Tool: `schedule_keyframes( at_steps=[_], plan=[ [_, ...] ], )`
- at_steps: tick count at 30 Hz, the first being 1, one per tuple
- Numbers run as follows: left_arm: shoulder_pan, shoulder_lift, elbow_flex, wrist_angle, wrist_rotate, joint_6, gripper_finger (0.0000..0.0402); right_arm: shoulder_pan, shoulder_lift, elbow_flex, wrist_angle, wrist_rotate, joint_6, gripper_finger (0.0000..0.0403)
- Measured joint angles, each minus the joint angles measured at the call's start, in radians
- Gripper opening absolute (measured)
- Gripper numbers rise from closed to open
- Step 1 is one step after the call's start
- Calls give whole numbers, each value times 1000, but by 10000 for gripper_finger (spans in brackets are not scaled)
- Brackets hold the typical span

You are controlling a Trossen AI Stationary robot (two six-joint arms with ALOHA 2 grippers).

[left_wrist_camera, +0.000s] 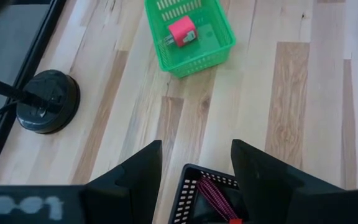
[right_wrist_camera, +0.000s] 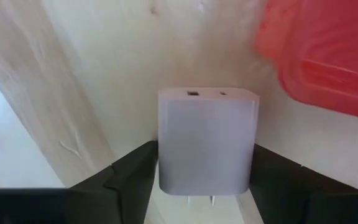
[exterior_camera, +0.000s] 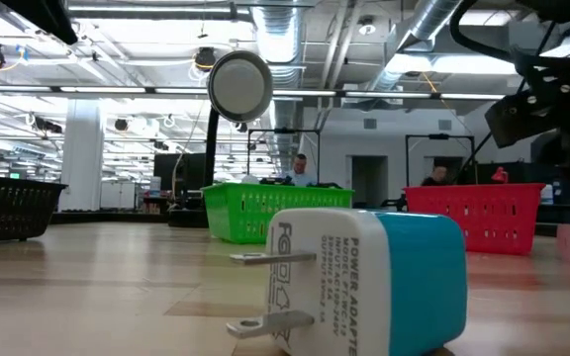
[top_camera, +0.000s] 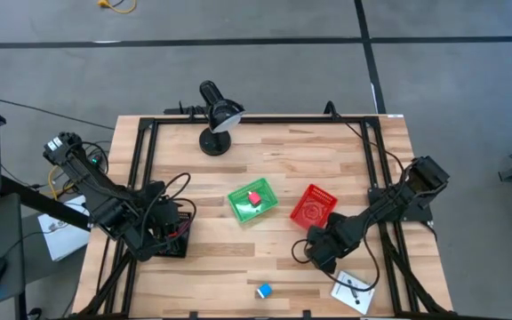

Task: Pick and place items into bin
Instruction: Put the white charger adapter into the green bin

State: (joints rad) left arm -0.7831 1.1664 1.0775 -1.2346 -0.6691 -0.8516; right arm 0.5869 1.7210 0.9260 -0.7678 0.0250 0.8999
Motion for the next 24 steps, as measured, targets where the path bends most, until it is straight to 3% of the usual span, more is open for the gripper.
schedule_keyframes(
  at_steps=[8, 14, 20, 24],
  plan=[
    [0, 0, 0, 0, 0, 0, 183, 0, -1, -1, 8, 0, 17, 191],
    [0, 0, 0, 0, 0, 0, 183, 16, 6, 34, 72, -9, 48, 208],
    [0, 0, 0, 3, 0, 0, 183, 28, 4, 74, 359, -20, -140, 194],
    [0, 0, 0, 24, 0, 2, 183, -22, 3, 95, 484, 43, -279, 191]
  ],
)
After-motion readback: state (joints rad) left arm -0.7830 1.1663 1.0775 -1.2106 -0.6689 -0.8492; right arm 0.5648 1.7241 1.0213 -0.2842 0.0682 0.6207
